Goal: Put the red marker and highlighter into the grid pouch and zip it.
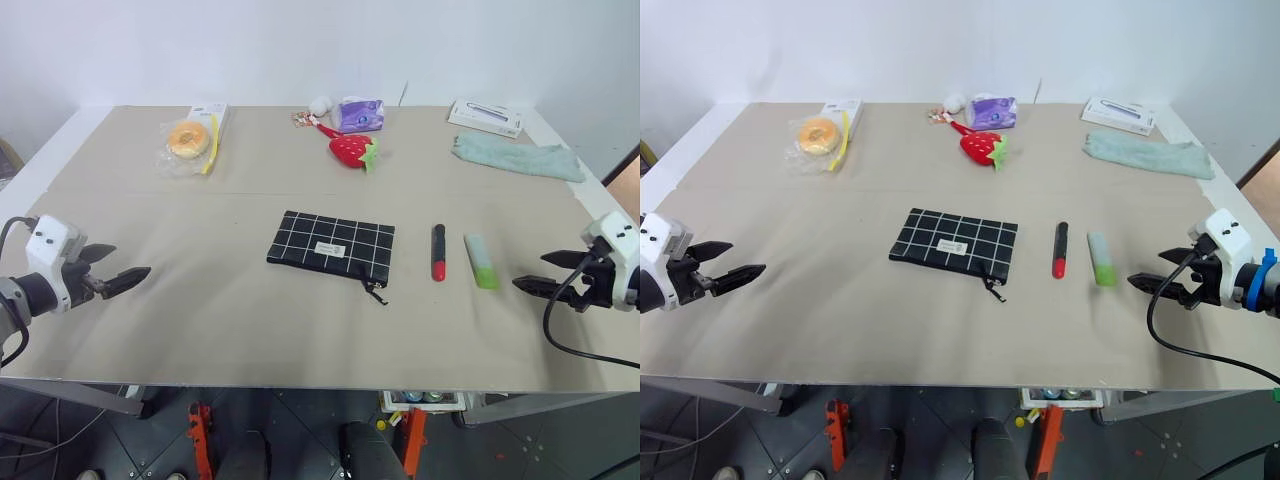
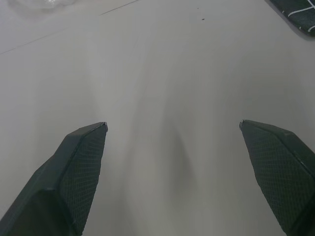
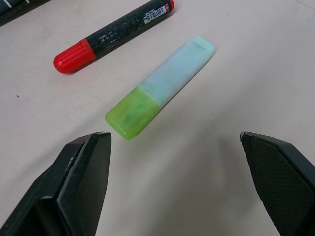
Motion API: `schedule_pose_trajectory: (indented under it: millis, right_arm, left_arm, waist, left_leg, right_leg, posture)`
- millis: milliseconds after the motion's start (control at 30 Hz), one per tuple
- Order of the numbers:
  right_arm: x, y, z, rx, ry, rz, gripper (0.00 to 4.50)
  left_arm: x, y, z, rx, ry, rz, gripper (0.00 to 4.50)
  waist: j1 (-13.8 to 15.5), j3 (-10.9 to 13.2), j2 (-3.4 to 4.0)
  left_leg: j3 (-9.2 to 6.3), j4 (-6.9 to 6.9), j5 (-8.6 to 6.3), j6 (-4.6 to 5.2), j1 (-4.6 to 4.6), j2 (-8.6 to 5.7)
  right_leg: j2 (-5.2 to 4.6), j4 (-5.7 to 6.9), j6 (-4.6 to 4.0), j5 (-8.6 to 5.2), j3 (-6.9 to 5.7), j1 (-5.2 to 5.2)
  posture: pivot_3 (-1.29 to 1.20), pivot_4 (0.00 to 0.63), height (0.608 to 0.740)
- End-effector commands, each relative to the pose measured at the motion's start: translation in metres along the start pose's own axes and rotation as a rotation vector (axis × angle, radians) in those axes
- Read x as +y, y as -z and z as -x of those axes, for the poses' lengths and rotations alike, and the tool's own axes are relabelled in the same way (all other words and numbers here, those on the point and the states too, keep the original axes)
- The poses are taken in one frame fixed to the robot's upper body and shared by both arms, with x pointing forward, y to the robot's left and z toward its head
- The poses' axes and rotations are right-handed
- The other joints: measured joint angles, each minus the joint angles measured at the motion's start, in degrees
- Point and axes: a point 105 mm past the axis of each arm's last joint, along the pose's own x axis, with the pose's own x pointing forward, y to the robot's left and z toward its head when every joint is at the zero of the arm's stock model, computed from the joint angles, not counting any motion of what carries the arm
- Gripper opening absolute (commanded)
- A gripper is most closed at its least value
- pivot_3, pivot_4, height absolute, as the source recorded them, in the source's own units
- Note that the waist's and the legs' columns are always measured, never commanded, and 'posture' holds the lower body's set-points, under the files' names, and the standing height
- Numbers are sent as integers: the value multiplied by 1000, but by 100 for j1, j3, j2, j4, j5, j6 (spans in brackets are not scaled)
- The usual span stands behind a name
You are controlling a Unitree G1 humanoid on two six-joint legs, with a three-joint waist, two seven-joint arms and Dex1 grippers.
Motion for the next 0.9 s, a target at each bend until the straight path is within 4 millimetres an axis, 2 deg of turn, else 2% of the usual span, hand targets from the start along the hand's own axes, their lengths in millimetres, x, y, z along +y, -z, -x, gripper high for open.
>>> schedule_pose_trajectory:
  millis: [33, 900]
  right_arm:
    - [-1, -14, 5, -44, 5, 31, 4500]
    - [-4, -17, 4, -79, 8, 30, 4500]
  left_arm:
    - [2, -15, 3, -35, -13, -38, 4454]
    - [2, -19, 0, -55, -23, -9, 4454]
  waist:
    - [0, 0, 0]
    - [0, 0, 0]
  left_leg:
    - [0, 0, 0, 0, 0, 0]
    - [1, 5, 0, 0, 2, 0]
  right_leg:
    - [0, 0, 0, 0, 0, 0]
    - [1, 4, 0, 2, 4, 1]
  posture:
    - [0, 150, 740]
    - [0, 150, 740]
